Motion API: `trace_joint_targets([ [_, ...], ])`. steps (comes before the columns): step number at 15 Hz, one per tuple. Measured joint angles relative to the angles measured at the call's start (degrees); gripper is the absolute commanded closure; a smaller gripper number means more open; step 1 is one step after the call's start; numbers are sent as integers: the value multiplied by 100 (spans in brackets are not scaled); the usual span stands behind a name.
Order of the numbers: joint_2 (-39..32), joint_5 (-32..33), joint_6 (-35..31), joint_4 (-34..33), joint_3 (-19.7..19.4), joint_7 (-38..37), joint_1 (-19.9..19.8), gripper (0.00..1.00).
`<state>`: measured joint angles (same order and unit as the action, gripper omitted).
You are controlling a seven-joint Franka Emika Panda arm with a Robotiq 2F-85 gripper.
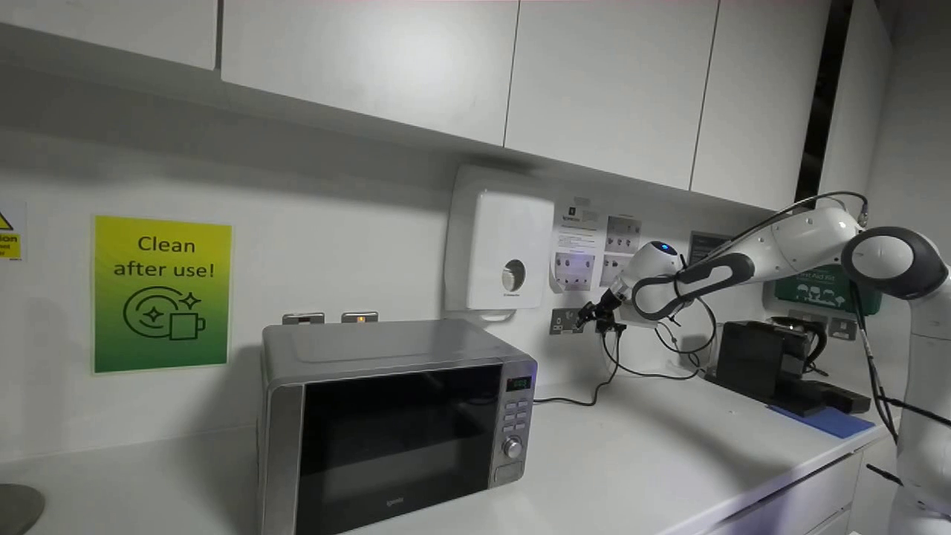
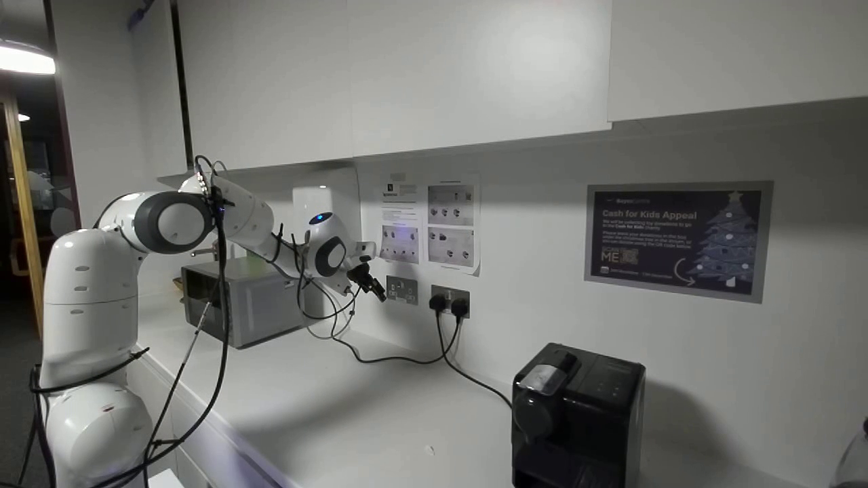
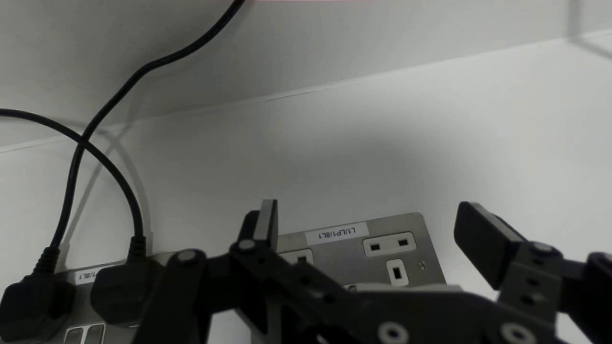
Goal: Flip the switch of the socket on the left
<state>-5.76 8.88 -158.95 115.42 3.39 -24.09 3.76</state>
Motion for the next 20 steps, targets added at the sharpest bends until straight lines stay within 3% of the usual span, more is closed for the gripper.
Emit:
trace_joint_targets([
  [10, 0, 0, 0, 0, 0, 0, 0, 0],
  [11, 0, 0, 0, 0, 0, 0, 0, 25],
  [14, -3, -1, 1, 15, 0, 0, 0, 40],
  [20, -31, -1, -11, 11, 0, 1, 0, 87],
])
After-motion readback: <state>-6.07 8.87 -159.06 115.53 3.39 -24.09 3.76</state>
